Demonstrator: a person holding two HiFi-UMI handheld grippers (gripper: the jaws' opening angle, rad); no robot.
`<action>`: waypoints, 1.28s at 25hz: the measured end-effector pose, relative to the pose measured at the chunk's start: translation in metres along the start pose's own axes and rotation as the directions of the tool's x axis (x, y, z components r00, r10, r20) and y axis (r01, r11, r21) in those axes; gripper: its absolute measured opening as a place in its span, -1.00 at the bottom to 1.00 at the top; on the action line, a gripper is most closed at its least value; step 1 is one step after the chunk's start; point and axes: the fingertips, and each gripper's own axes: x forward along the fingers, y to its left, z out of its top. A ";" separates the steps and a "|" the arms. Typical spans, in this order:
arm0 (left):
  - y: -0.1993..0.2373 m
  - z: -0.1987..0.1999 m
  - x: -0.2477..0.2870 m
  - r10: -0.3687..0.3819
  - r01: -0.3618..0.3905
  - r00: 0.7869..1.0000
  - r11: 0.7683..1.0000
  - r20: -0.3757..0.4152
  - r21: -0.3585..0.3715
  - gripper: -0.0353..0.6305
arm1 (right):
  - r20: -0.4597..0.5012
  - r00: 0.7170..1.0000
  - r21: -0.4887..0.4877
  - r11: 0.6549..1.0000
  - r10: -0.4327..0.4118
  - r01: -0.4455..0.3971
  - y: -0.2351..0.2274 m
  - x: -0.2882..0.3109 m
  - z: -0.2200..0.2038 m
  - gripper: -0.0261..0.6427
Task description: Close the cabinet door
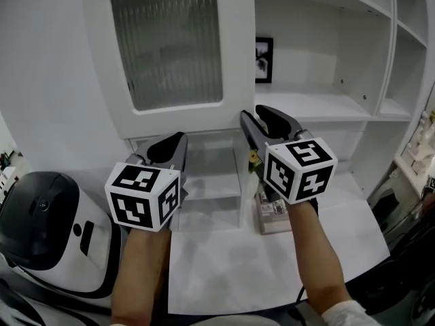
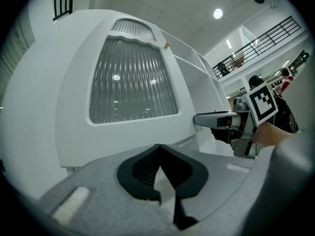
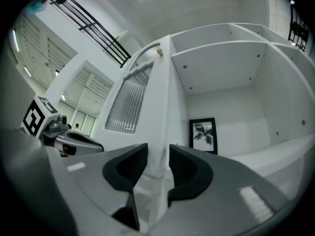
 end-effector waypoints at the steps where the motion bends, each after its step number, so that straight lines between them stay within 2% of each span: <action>1: 0.001 0.000 -0.001 0.001 -0.001 1.000 1.000 -0.001 0.000 -0.90 | 0.000 1.000 0.002 1.000 -0.003 0.003 -0.001 0.001 0.000 -0.50; 16: 0.020 -0.004 -0.034 -0.031 0.031 0.999 1.000 -0.010 -0.003 -0.90 | -0.021 0.989 -0.005 0.989 -0.149 0.149 0.015 -0.016 0.003 -0.57; 32: 0.035 -0.015 -0.095 -0.066 0.066 0.998 0.998 -0.003 -0.014 -0.90 | -0.048 0.994 0.006 0.995 -0.095 0.096 0.113 -0.035 0.006 -0.68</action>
